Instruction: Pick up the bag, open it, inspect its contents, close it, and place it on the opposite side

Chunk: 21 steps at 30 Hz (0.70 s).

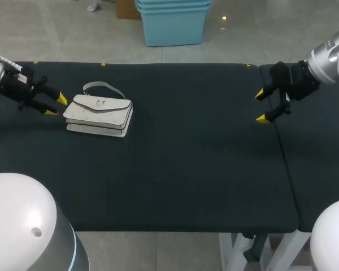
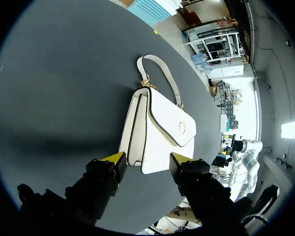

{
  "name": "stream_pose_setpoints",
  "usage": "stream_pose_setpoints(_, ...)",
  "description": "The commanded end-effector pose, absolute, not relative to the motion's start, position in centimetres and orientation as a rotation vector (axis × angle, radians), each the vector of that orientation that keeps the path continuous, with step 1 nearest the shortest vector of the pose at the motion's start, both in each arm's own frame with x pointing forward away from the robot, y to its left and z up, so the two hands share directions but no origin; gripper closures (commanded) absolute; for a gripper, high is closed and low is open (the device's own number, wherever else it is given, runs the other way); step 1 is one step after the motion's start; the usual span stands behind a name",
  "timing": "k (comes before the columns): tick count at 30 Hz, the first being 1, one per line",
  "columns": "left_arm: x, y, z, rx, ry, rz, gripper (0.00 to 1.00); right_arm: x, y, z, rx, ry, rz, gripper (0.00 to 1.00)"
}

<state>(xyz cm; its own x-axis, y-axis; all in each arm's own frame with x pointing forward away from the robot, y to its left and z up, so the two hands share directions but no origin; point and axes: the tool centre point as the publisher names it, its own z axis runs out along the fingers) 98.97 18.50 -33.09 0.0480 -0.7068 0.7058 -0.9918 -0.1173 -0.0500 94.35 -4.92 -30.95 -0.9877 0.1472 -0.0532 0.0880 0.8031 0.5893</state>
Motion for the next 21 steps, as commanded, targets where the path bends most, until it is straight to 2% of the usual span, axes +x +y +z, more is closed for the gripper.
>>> stream_pose_setpoints(1, 100.4, 19.1, -33.0, 1.703, -1.77, 0.592, 0.43, 94.4, -4.9, -31.0, 0.188, 2.891, 0.941, 0.0)
stream_pose_setpoints(3, 100.6, 18.8, -32.9, 1.653, -1.808, 0.562, 0.48, 94.4, -4.9, -31.0, 0.188, 2.891, 0.941, 0.0)
stream_pose_setpoints(21, 101.6, 17.6, -35.2, 1.528, -1.854, 0.455, 0.52, 94.4, -4.9, -31.0, 0.188, 2.891, 0.941, 0.0)
